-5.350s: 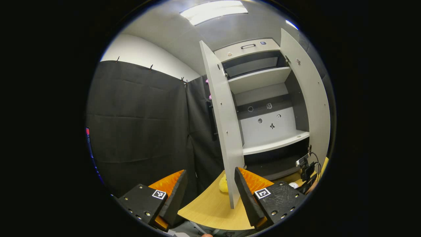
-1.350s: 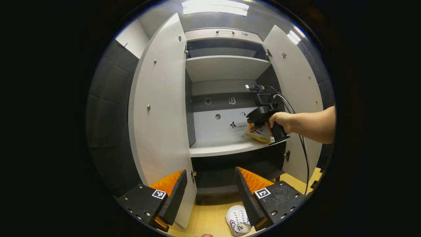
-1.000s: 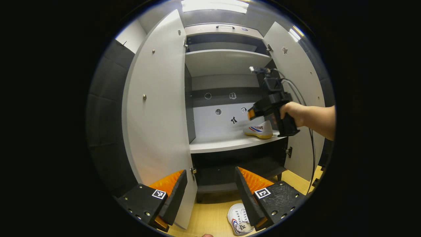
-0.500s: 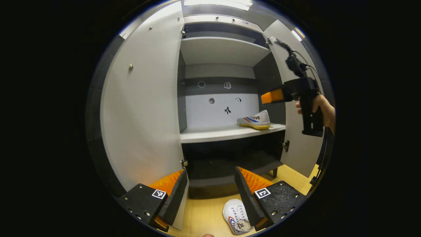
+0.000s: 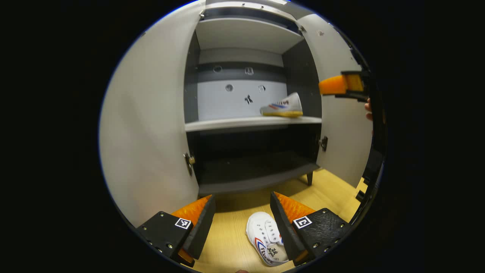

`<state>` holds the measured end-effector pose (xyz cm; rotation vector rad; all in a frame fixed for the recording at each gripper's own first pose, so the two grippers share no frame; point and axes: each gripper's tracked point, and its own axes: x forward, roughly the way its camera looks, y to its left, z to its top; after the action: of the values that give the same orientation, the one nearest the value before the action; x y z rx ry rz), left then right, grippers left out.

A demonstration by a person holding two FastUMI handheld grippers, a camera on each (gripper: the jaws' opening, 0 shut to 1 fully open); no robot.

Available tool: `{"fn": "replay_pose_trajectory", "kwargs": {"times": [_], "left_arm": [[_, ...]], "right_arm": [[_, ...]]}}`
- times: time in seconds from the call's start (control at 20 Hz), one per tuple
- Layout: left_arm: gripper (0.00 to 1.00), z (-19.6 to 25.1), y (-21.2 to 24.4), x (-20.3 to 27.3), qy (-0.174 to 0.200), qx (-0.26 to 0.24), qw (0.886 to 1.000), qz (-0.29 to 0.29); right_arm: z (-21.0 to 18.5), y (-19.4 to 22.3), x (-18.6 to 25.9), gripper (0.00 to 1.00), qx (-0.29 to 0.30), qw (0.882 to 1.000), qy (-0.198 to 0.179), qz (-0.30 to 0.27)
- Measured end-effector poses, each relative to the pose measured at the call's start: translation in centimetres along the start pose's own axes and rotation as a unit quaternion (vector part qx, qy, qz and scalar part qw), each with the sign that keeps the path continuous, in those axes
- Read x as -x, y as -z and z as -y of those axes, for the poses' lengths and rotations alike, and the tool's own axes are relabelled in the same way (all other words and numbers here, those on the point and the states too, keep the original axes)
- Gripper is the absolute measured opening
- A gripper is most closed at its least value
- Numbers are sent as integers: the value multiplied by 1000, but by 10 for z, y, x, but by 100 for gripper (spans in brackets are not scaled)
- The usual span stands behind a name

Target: Grab one shoe with the right hand and put it into the shoe cabinet, grab the other shoe with the left hand and put it into the shoe cabinet; then close the right door with the right hand and the left door with the left hand.

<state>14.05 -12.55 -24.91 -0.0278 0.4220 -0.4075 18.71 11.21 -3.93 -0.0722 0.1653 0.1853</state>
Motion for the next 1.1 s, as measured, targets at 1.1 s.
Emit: {"fn": "replay_pose_trajectory", "kwargs": {"times": [1.1], "left_arm": [[79, 24, 170, -44, 45, 19, 975, -217]], "right_arm": [[14, 63, 52, 100, -6, 998, 29, -53]]}}
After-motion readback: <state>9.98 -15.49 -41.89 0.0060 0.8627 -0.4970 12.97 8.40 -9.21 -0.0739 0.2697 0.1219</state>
